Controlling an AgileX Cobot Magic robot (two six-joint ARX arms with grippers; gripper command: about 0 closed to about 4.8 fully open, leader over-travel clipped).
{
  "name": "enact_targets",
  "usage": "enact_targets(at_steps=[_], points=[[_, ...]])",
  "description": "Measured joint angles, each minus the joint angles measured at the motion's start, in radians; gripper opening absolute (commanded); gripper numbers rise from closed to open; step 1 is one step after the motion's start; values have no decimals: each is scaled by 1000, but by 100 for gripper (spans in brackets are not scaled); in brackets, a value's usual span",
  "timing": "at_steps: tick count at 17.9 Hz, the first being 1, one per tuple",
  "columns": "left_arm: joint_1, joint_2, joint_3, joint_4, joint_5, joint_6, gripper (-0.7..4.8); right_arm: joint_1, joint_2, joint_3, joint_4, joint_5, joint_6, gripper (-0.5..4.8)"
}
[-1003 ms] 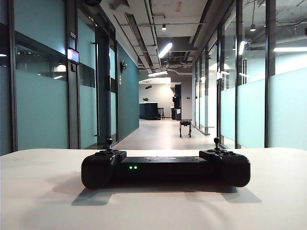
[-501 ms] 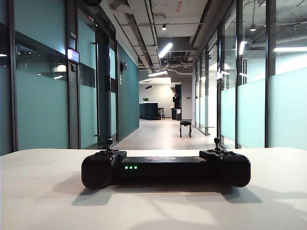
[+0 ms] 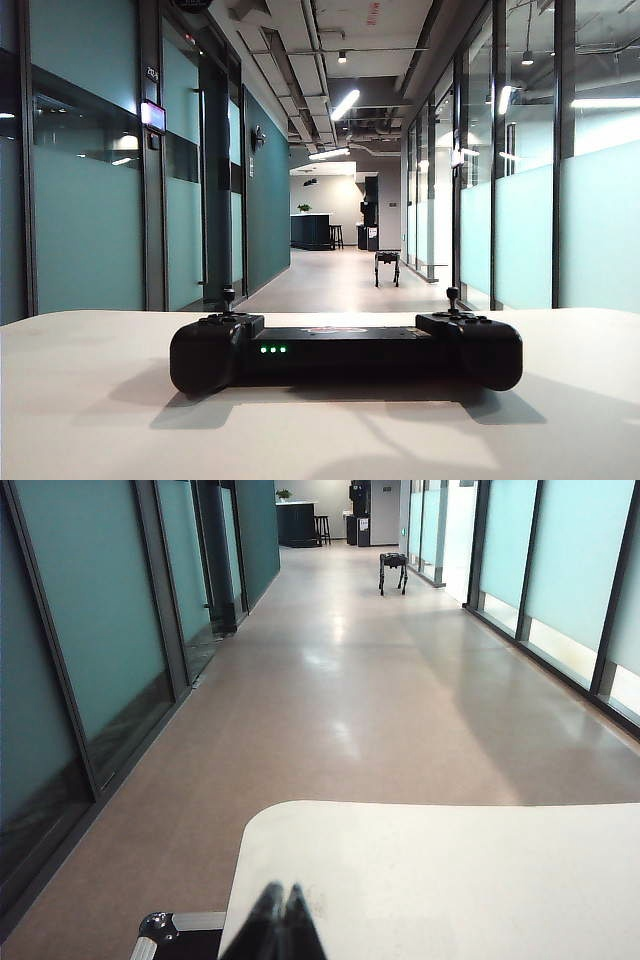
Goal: Push the left joystick on the remote control sitting on the white table forward to make the robot dog walk in a straight line until it approaches the door.
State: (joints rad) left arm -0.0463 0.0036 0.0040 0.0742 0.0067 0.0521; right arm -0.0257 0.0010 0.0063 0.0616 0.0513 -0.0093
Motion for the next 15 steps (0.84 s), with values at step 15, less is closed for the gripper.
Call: enact_targets(at_steps=[15], points=[[0,0,0,0,0,0,-5,0,0,0,-2,0,13,-5]])
